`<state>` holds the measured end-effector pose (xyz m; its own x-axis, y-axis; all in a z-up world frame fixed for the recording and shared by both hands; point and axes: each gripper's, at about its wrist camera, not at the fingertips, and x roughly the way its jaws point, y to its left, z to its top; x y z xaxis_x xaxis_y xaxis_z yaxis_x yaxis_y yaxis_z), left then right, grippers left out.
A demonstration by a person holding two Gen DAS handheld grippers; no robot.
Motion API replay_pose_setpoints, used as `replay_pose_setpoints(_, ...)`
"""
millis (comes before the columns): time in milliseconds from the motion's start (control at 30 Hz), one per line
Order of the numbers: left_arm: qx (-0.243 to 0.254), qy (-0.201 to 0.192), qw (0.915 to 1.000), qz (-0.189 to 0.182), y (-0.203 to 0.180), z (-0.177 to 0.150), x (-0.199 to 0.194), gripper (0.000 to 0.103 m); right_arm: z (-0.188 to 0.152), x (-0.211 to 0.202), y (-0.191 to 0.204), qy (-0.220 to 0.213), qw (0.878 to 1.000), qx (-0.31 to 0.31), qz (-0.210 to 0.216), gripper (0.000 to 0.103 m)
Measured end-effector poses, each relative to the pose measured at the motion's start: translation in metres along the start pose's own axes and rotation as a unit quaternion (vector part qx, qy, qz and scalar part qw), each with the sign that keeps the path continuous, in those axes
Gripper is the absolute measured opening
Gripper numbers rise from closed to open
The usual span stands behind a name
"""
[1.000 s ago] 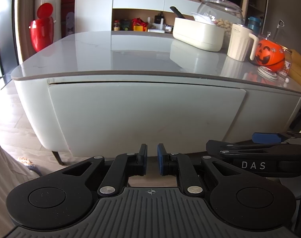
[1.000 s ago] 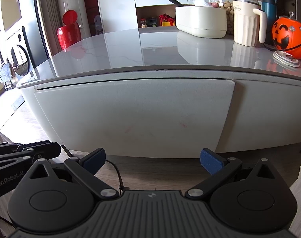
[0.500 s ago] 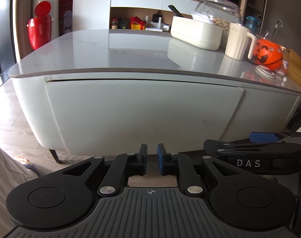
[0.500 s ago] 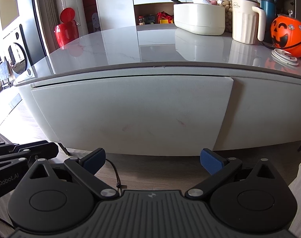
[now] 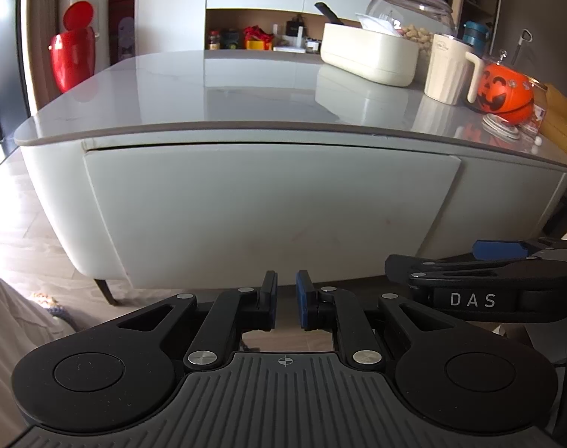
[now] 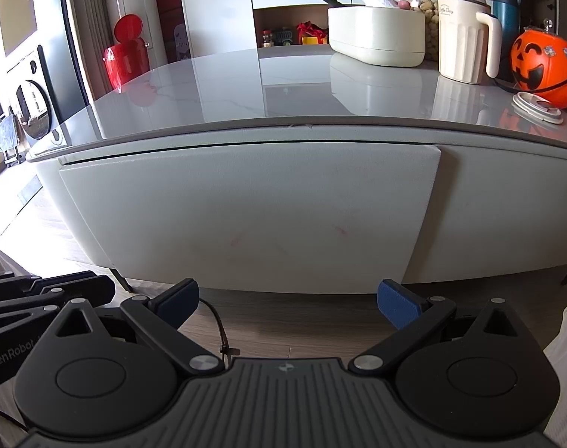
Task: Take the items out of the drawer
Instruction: 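Approach the closed drawer of the white island with both tools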
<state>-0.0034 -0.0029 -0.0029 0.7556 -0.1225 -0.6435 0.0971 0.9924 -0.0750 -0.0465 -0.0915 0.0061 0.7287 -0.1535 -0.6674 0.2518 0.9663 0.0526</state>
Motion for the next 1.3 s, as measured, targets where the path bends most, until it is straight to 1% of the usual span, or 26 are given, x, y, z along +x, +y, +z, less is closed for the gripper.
replay_pose_setpoints(267, 0.002, 0.002, 1.0000, -0.009, 0.001, 0.001, 0.000, 0.013, 0.001, -0.001, -0.001, 0.002, 1.000, 0.008, 0.000, 0.102)
replay_pose_setpoints(400, 0.001, 0.001, 0.9998, -0.020, 0.002, 0.004, 0.000, 0.014, 0.003, -0.001, -0.002, 0.005, 1.000, 0.010, 0.002, 0.102)
replay_pose_setpoints(533, -0.010, 0.003, 0.9993, -0.036, 0.008, 0.011, 0.001, 0.014, 0.008, -0.003, -0.006, 0.011, 1.000, 0.025, 0.014, 0.102)
replay_pose_setpoints(667, -0.035, -0.003, 0.9985, -0.042, 0.023, 0.024, 0.004, 0.013, 0.014, 0.001, -0.013, 0.022, 0.999, 0.043, 0.023, 0.102)
replay_pose_setpoints(767, -0.056, -0.013, 0.9975, -0.042, 0.041, 0.038, 0.010, 0.013, 0.022, 0.003, -0.019, 0.020, 0.999, 0.043, 0.015, 0.102)
replay_pose_setpoints(900, -0.054, -0.020, 0.9980, -0.029, 0.060, 0.056, 0.018, 0.014, 0.036, 0.005, -0.034, 0.010, 0.999, 0.031, -0.004, 0.102)
replay_pose_setpoints(967, -0.062, -0.031, 0.9967, -0.042, 0.071, 0.062, 0.019, 0.014, 0.043, 0.005, -0.046, 0.010, 0.999, 0.032, -0.009, 0.102)
replay_pose_setpoints(1033, -0.075, -0.029, 0.9954, -0.052, 0.084, 0.067, 0.021, 0.014, 0.048, 0.006, -0.057, 0.010, 0.999, 0.030, -0.012, 0.102)
replay_pose_setpoints(1100, -0.081, -0.024, 0.9954, -0.045, 0.093, 0.069, 0.023, 0.014, 0.054, 0.007, -0.065, 0.006, 1.000, 0.022, -0.013, 0.102)
replay_pose_setpoints(1200, -0.076, -0.041, 0.9962, -0.011, 0.108, 0.073, 0.019, 0.015, 0.060, 0.011, -0.076, 0.001, 1.000, 0.020, -0.005, 0.102)
replay_pose_setpoints(1300, -0.076, -0.051, 0.9956, 0.020, 0.129, 0.085, 0.019, 0.015, 0.068, 0.015, -0.082, 0.003, 1.000, 0.018, 0.015, 0.102)
